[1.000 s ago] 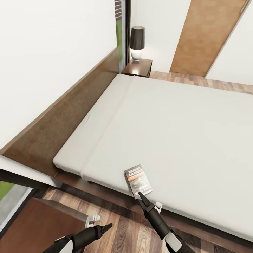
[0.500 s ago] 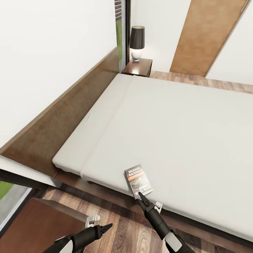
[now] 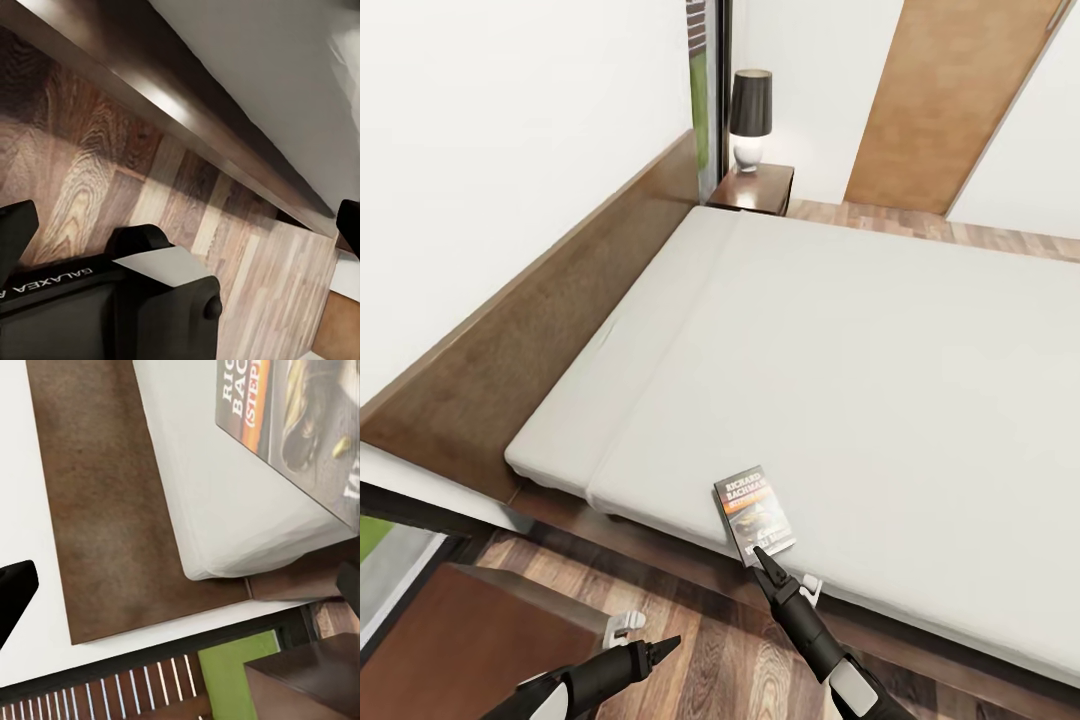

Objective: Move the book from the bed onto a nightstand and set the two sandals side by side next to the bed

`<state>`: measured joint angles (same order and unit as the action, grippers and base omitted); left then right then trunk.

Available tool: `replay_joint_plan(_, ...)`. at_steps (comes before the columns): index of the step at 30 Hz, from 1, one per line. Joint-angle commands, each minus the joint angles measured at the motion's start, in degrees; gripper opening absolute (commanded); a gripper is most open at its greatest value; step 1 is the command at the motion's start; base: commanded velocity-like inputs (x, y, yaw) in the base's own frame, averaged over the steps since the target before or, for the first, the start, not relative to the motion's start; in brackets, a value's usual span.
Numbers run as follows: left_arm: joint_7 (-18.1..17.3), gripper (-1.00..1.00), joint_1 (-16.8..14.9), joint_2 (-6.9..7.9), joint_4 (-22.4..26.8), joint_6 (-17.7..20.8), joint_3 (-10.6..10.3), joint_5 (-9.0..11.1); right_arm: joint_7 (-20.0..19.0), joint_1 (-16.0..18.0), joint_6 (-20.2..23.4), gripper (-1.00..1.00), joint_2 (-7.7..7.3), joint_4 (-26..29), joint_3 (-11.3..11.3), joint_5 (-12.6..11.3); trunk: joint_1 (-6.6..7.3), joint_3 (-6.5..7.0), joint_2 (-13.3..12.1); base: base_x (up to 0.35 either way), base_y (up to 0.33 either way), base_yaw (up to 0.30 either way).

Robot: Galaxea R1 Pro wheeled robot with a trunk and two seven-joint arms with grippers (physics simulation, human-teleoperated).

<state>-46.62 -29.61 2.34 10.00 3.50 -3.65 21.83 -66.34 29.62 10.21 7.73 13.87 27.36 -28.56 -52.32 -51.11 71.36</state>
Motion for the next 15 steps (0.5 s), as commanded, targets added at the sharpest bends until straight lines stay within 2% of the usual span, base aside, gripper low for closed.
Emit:
replay_joint_plan(1,-0.13,1.00,-0.01,0.04,0.02,0.37,-0.37,0.59,-0.10,0.00,0.60,1.00,0.00,0.02,-0.12,-0.53,-0.23,-0.22,0.43,0.000,0.000,0.000)
replay_joint_plan(15,-0.14,1.00,-0.01,0.04,0.03,0.37,-0.37,0.59,-0.10,0.00,0.60,1.00,0.00,0.02,-0.12,-0.53,-3.30,-2.73,6.05,0.000,0.000,0.000)
